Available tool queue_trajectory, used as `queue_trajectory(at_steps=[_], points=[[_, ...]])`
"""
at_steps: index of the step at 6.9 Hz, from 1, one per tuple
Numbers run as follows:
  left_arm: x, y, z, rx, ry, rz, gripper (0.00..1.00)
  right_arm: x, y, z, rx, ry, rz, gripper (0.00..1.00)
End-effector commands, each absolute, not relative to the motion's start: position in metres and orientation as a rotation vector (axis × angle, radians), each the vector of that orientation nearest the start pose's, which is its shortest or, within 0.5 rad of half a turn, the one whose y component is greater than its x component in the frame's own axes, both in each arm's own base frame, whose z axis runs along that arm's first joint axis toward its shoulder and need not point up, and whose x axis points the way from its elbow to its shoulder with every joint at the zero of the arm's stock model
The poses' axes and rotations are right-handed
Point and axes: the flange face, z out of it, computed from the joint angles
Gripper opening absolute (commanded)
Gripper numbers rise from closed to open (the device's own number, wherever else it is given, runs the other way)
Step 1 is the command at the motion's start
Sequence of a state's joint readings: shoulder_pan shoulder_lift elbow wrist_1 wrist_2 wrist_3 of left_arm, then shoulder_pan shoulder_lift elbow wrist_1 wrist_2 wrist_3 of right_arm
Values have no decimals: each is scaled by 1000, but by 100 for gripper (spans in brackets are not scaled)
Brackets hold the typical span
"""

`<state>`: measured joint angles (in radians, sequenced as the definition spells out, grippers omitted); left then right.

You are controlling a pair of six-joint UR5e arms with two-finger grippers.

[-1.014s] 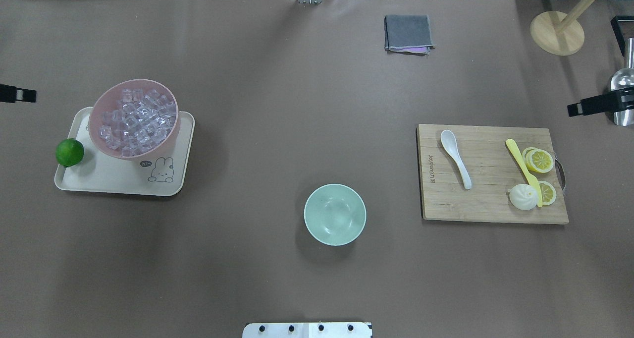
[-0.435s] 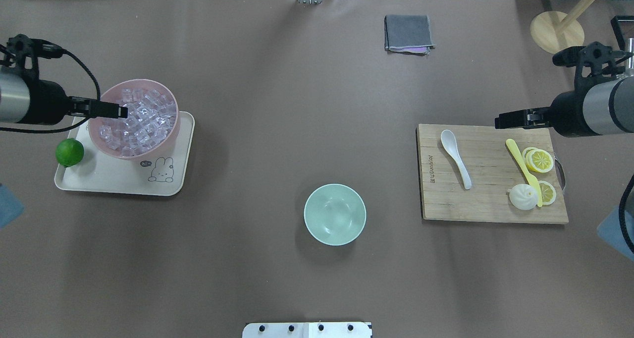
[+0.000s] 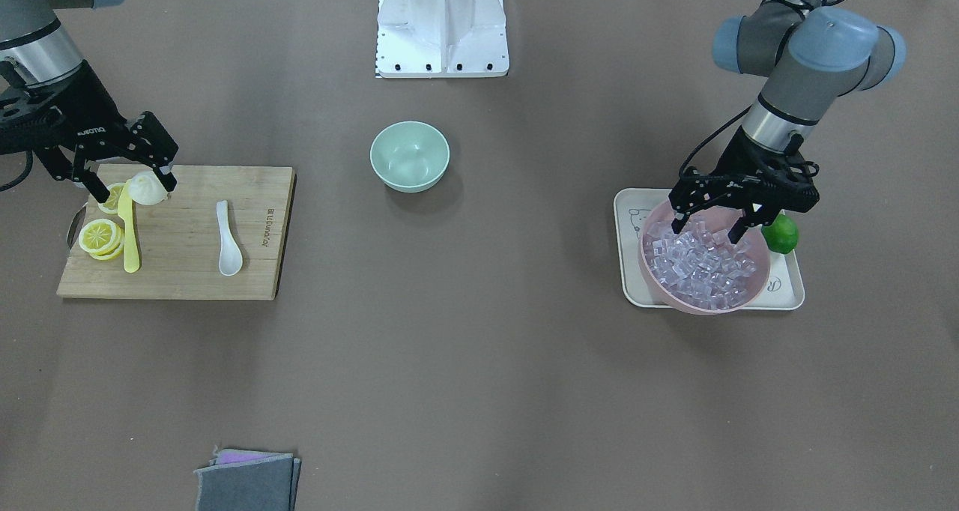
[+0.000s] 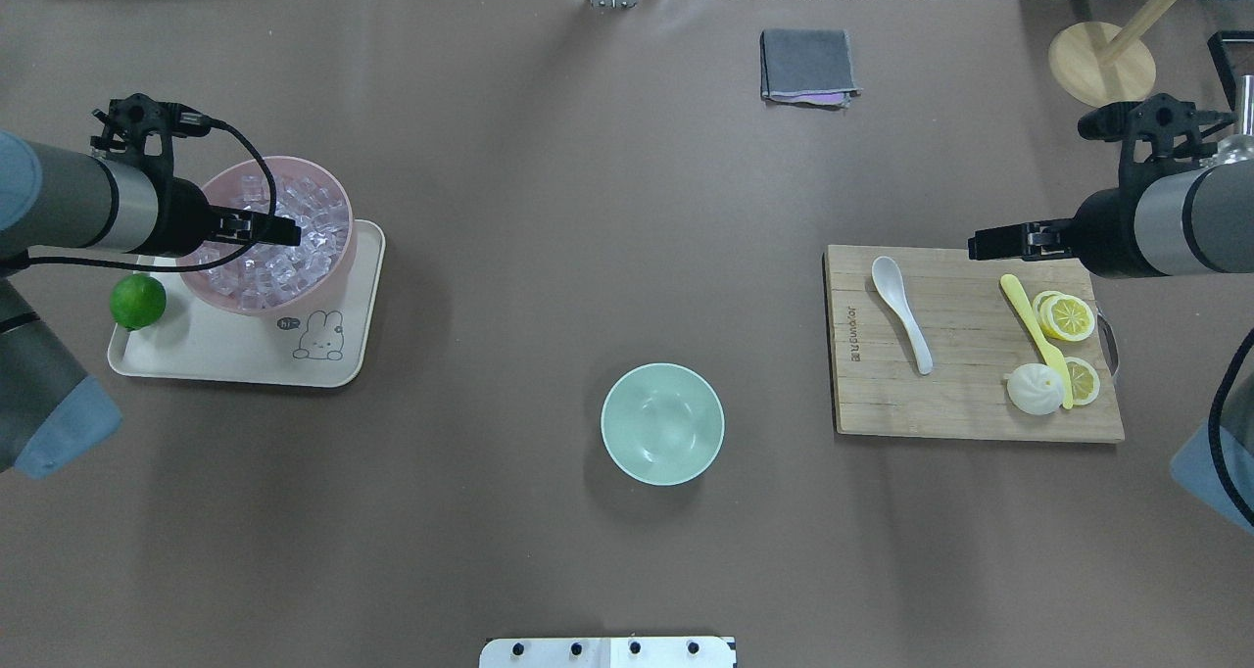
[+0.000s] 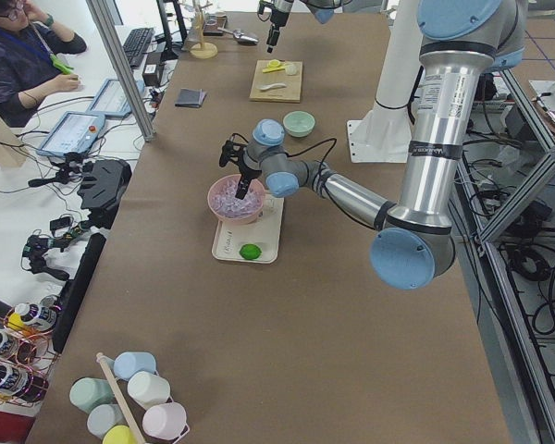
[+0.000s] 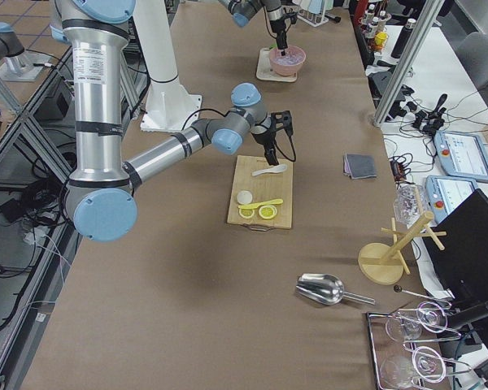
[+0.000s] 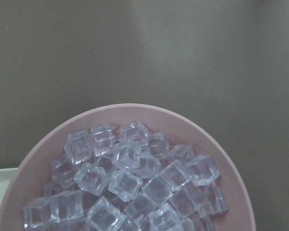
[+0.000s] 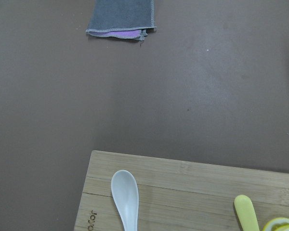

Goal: Put spoon and ice into bowl

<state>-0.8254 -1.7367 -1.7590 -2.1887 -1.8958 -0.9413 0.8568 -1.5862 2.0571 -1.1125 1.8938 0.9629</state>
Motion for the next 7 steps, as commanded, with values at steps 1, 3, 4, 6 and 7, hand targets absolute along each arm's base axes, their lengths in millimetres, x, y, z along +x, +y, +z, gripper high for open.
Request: queue_trajectory(at_steps=[1, 3, 4, 6, 7], points=[[337, -481, 425, 407, 897, 9, 79, -237, -428, 387, 395, -881, 80, 100], [344, -475, 426, 405, 895, 22, 78, -237, -428, 387, 395, -881, 80, 100], [343, -475, 427, 404, 894, 23, 78, -238, -428, 388, 393, -879, 81, 100], [344, -476, 429, 402, 890, 24, 70, -237, -428, 388, 394, -880, 80, 100], [345, -477, 431, 399, 887, 23, 70, -237, -428, 388, 394, -880, 80, 100]])
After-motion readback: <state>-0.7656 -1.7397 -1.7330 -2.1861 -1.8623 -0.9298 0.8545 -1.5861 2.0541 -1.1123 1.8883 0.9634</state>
